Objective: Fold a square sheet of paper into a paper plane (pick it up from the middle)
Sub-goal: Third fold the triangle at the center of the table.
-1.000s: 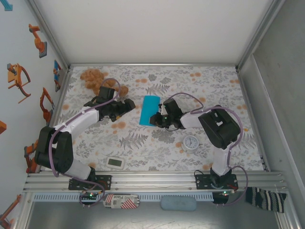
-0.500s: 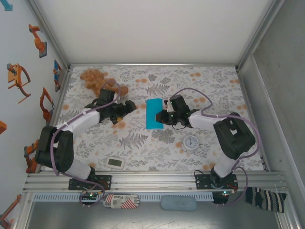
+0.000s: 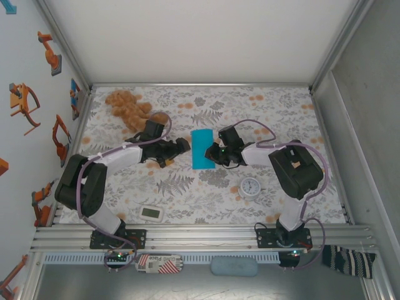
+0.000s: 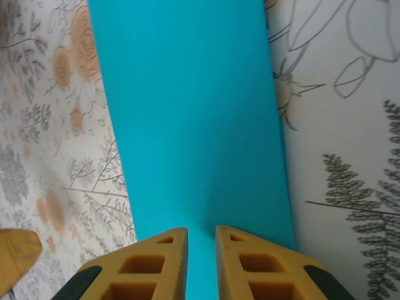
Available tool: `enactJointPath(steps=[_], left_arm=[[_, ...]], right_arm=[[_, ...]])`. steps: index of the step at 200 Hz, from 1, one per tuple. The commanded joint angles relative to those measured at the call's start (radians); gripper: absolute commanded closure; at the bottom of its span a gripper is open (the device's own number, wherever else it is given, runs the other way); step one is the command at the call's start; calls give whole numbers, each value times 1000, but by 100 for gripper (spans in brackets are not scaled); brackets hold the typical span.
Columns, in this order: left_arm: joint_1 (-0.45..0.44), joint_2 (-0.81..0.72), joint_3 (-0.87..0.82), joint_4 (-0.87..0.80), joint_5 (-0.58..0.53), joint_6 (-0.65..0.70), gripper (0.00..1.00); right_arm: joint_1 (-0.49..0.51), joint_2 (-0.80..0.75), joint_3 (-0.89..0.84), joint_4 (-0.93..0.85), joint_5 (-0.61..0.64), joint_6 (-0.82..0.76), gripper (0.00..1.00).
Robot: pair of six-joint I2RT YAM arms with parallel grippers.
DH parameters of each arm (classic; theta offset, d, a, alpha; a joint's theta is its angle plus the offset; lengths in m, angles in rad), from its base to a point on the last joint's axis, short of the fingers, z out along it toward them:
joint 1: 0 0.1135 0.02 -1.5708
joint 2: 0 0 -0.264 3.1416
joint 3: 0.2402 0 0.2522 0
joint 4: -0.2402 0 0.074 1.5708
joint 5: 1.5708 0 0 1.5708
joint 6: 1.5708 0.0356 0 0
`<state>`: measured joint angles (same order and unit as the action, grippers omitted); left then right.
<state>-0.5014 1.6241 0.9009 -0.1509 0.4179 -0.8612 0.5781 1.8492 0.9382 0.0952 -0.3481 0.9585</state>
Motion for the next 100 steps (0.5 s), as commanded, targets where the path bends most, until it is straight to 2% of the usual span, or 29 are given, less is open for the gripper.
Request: enactJointPath(steps=[1, 69, 100], left_arm=[[-24, 45, 21, 31, 39, -30, 13], [-71, 128, 44, 70, 67, -65, 49], [-81, 154, 66, 56, 69, -65, 61]], right_arm=[[-6, 34, 23, -81, 38, 17, 82], [-11, 47, -1, -102, 41, 8, 83], [-12, 45, -3, -100, 40, 4, 83]])
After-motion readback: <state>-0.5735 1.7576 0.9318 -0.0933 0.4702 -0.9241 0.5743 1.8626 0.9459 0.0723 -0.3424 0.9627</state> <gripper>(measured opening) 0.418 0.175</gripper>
